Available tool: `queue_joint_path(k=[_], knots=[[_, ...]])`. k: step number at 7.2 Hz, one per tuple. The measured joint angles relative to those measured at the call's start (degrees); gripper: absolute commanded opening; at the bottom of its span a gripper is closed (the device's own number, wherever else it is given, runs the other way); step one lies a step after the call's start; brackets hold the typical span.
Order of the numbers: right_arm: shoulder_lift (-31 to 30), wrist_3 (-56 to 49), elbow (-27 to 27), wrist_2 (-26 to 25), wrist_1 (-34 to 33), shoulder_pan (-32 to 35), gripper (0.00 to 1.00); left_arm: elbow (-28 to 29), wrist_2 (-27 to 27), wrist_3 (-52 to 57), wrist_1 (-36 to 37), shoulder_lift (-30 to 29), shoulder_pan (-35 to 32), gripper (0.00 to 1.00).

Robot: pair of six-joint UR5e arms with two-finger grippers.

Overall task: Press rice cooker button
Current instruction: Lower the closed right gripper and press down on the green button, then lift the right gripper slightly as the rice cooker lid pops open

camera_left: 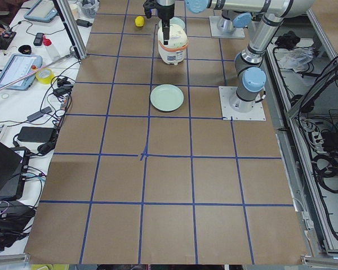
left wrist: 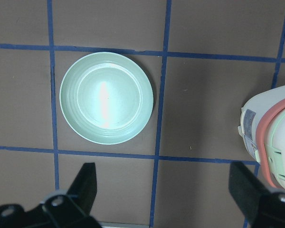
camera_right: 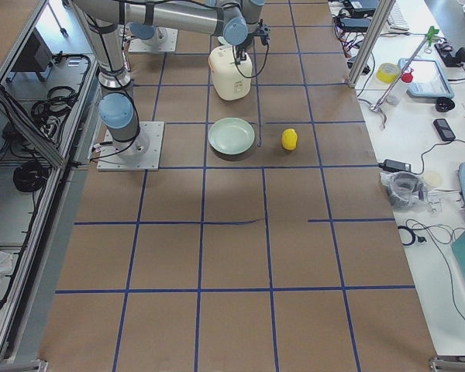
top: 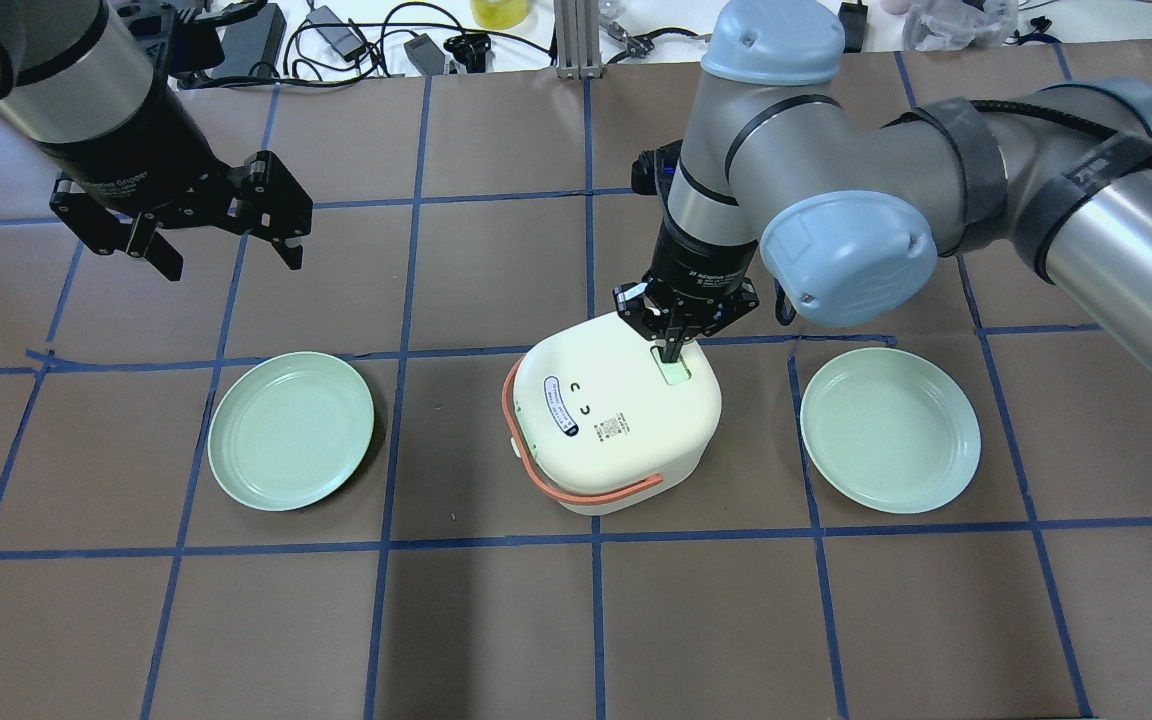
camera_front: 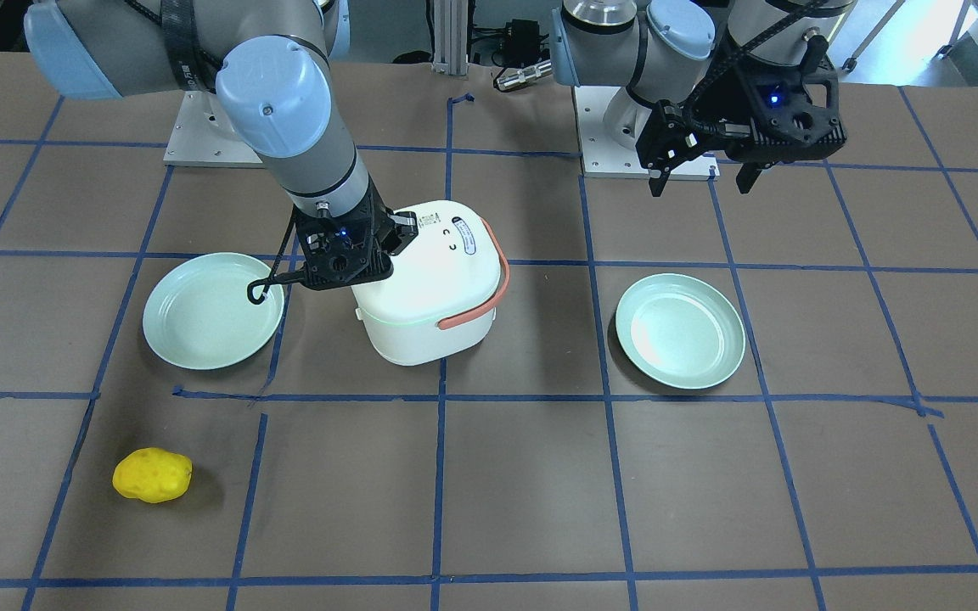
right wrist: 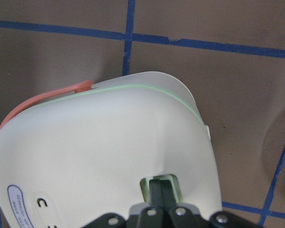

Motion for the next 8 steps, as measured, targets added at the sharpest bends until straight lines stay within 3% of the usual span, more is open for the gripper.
queue_joint_path(k=[1,2,3,4,5,8], knots=[[0.0,0.2,-0.1,0.0,0.1,0.0,0.11,0.0,0.0,0.0,0.0,0.0,0.0,1.0],[-0.1,0.4,-0.7,0.1,0.2,0.0,0.22,0.0,0.0,0.0,0.0,0.0,0.0,1.0],[-0.4,0.8,-1.8,0.2,0.3,0.0,0.51,0.0,0.0,0.0,0.0,0.0,0.0,1.0],[-0.7,1.9,-3.2,0.5,0.6,0.0,0.87,0.0,0.0,0.0,0.0,0.0,0.0,1.0],[-1.4,3.6,-4.9,1.3,1.4,0.1,1.0,0.0,0.0,0.0,0.0,0.0,0.0,1.0],[-3.9,7.6,-13.6,2.9,8.8,0.1,1.0,0.0,0.0,0.0,0.0,0.0,0.0,1.0]])
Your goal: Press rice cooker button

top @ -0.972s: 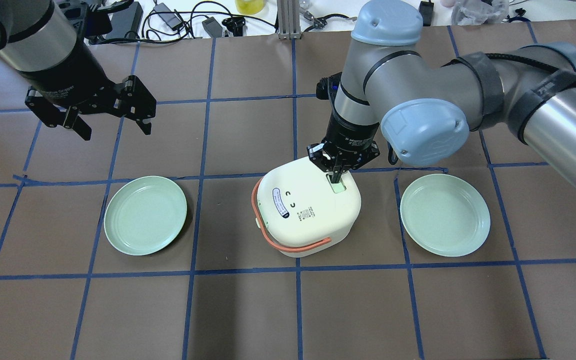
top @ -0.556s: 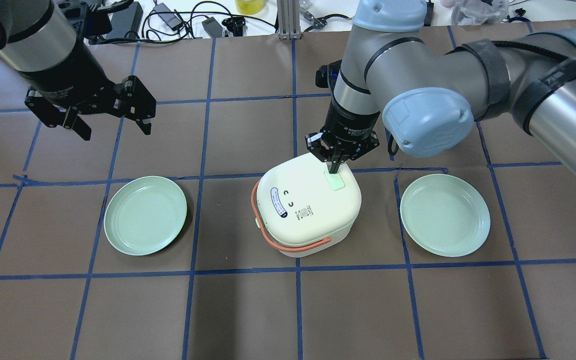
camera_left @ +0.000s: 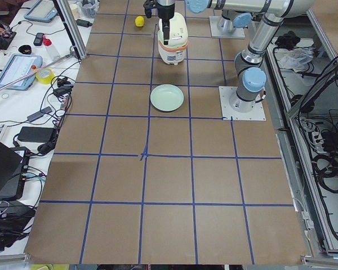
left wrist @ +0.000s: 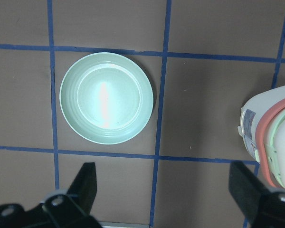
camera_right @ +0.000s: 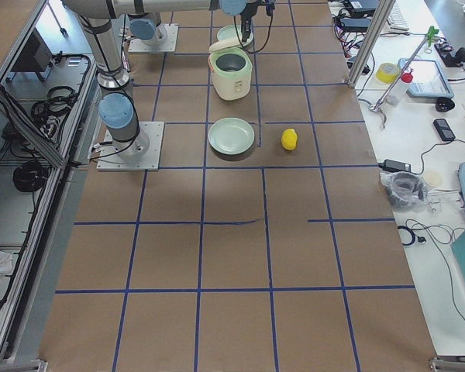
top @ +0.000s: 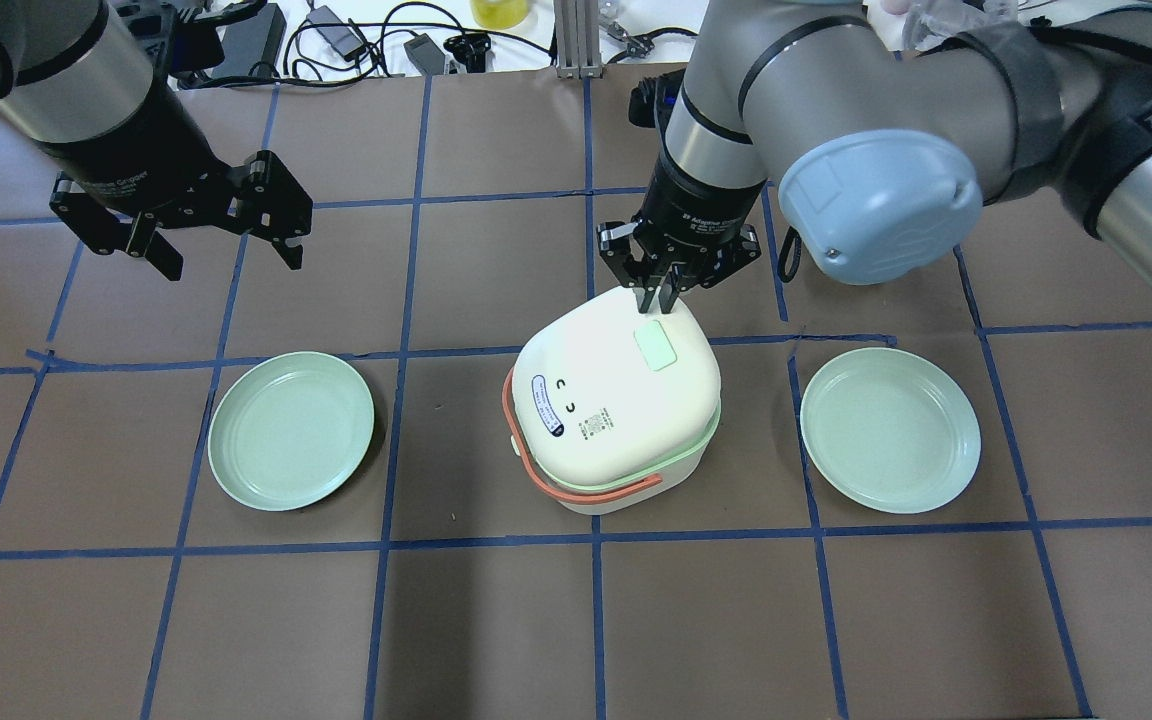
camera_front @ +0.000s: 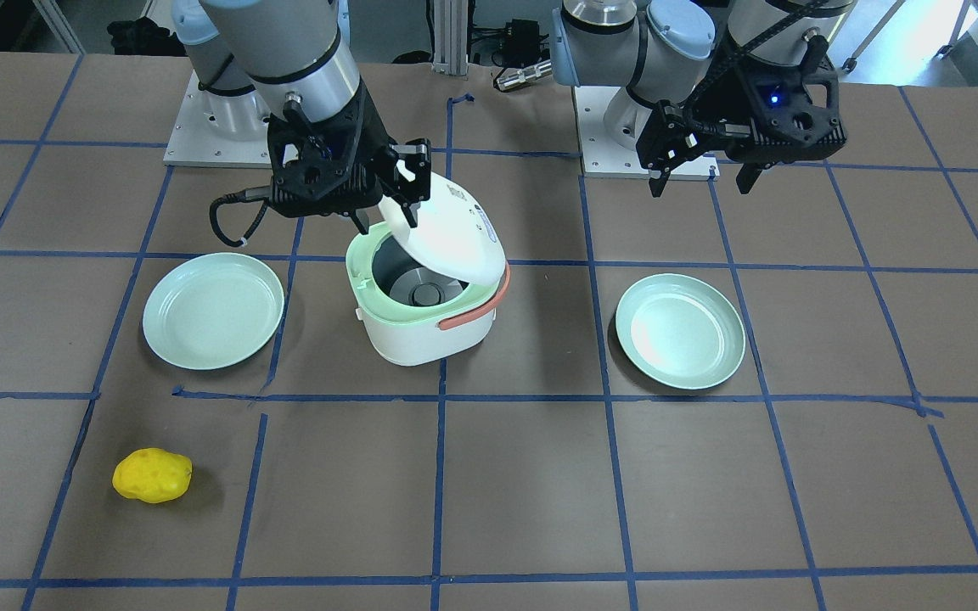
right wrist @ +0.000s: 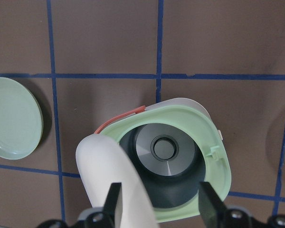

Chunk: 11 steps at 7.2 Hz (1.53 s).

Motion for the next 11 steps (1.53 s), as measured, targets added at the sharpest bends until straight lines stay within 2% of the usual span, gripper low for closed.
queue_joint_path(k=[1,3,7,11], knots=[[-0.1,0.5,-3.8,-0.2,3.3,-0.5,1.0,0.0,0.0,0.0,0.0,0.0,0.0,1.0],[0.2,0.6,-6.9,-2.5,6.0,-2.8,1.0,0.0,0.0,0.0,0.0,0.0,0.0,1.0],[0.3,-8.1,-7.2,-9.9,7.1,-11.9,1.0,0.0,0.0,0.0,0.0,0.0,0.0,1.0],[0.2,-10.0,-4.7,-13.5,7.0,-14.2,1.0,0.0,0.0,0.0,0.0,0.0,0.0,1.0]])
